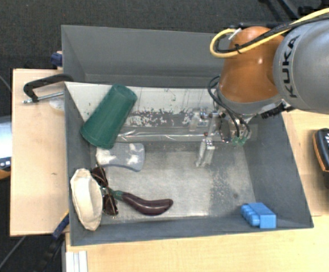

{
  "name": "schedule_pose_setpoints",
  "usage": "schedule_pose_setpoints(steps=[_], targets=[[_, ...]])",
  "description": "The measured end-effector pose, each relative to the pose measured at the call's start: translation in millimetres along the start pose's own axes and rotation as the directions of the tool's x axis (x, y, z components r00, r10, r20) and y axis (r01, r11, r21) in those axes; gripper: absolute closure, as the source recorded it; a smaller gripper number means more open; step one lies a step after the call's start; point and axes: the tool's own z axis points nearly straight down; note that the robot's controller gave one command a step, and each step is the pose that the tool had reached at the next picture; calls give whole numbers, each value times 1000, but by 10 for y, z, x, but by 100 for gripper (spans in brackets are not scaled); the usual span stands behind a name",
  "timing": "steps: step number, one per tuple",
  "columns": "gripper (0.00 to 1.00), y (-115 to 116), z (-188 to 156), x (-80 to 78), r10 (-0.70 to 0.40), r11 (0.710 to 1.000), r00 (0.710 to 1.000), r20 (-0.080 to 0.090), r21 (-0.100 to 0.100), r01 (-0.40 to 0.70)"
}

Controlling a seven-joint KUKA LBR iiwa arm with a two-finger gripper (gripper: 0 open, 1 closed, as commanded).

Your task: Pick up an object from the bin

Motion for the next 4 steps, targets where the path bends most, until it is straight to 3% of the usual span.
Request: schedule_pose_setpoints(steps=[1,2,3,4], targets=[[0,0,-52,-16,0,1000,1000,8,0,0],[0,774,546,-103,-17,1000,1000,7,-1,17],[0,766,497,-78,41,999,999,9,-3,-41],[0,1462,559,-26,-183,983,983,13,-1,183]])
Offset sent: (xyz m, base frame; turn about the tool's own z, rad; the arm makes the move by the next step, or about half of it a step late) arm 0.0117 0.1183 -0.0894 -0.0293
